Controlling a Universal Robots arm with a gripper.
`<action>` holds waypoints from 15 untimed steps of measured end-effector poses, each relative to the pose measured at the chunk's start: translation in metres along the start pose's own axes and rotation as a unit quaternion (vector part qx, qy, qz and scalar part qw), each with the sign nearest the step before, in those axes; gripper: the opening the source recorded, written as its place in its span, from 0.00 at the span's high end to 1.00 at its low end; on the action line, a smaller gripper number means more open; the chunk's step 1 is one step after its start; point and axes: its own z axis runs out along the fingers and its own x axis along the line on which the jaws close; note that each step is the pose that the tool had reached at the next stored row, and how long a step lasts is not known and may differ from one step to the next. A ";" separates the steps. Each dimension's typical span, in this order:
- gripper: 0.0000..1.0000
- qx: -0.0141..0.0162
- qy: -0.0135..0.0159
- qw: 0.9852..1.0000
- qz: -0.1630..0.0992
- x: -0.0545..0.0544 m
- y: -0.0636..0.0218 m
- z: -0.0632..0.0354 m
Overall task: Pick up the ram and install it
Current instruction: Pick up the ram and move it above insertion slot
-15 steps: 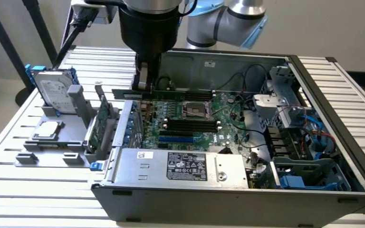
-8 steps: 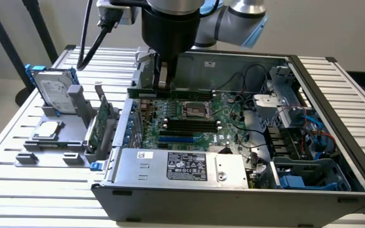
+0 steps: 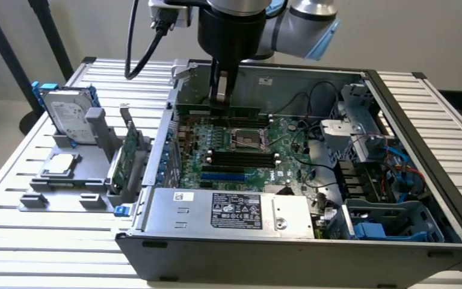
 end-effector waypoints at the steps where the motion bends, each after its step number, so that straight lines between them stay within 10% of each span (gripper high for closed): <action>1: 0.86 0.000 0.000 1.000 0.000 -0.004 -0.0010 0.0015; 10: 0.86 0.000 0.002 1.000 0.000 -0.043 -0.0118 0.0135; 15: 0.86 0.004 0.011 1.000 0.001 -0.058 -0.0222 0.0170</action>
